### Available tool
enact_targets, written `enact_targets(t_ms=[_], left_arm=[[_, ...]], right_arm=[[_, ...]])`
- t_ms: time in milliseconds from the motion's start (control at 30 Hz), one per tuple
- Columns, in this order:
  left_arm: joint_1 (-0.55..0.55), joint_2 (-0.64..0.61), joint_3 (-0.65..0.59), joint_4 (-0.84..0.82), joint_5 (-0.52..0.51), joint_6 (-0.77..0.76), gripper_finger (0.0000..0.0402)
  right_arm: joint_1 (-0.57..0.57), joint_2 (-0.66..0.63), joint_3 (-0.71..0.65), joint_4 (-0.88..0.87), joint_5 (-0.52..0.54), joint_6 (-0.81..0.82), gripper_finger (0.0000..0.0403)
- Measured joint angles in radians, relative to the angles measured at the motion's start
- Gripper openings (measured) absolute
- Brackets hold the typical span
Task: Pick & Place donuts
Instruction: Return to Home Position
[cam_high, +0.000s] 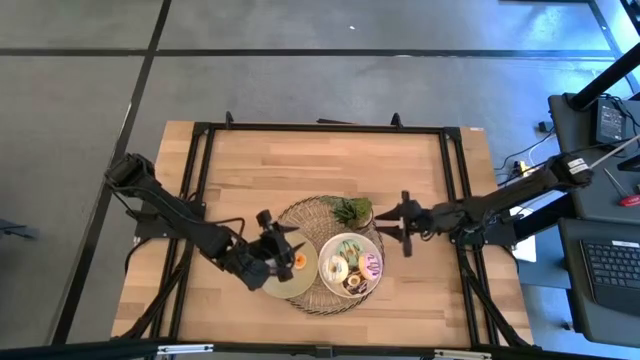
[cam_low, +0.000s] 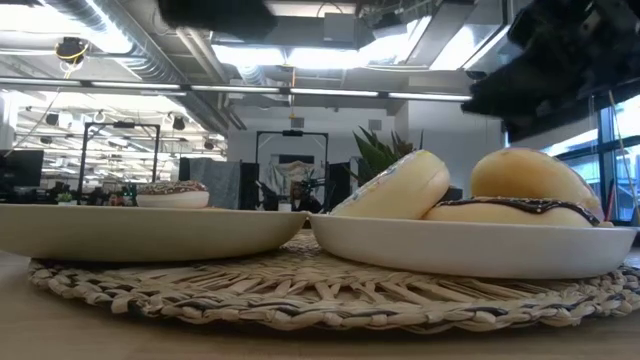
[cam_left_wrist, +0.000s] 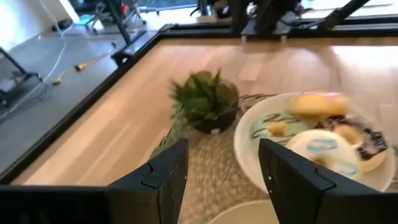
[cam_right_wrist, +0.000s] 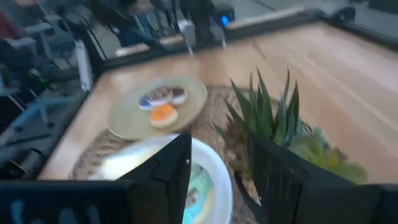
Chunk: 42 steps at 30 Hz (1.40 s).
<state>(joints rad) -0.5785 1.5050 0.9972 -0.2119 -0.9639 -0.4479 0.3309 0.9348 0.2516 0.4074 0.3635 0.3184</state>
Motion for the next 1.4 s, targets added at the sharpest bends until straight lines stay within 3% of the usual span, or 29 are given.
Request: enact_targets(t_ms=[133,267,500,633,767,867,1000,1100,1400], left_arm=[[0.004,-0.100,-0.114,0.006,-0.004,-0.093,0.0193],[0.005,-0.239,-0.281,0.115,0.018,-0.164,0.0193],[0.019,-0.459,-0.555,0.497,0.271,-0.002,0.0189],[0.035,-0.562,-0.678,0.644,0.323,0.078,0.0193],[0.068,-0.702,-0.750,0.618,0.334,0.109,0.0193],[0.122,-0.838,-0.772,0.498,0.347,0.119,0.0190],[0.189,-0.985,-0.790,0.402,0.428,0.130,0.0190],[0.226,-1.063,-0.813,0.410,0.520,0.185,0.0192],[0.319,-1.195,-0.951,0.488,0.613,0.216,0.0189]], right_arm=[[0.000,-0.090,0.000,-0.074,-0.049,-0.058,0.0156],[0.000,-0.183,0.000,-0.212,-0.048,-0.051,0.0156],[0.000,-0.318,0.000,-0.319,0.029,-0.112,0.0156],[0.000,-0.350,-0.006,-0.318,0.035,-0.117,0.0156],[0.000,-0.349,-0.047,-0.300,0.035,-0.086,0.0156],[0.000,-0.355,-0.099,-0.229,0.036,-0.087,0.0156],[-0.001,-0.378,-0.158,-0.119,0.038,-0.092,0.0156],[-0.001,-0.402,-0.187,-0.100,0.055,-0.089,0.0156],[-0.001,-0.463,-0.240,0.001,0.118,-0.128,0.0156]])
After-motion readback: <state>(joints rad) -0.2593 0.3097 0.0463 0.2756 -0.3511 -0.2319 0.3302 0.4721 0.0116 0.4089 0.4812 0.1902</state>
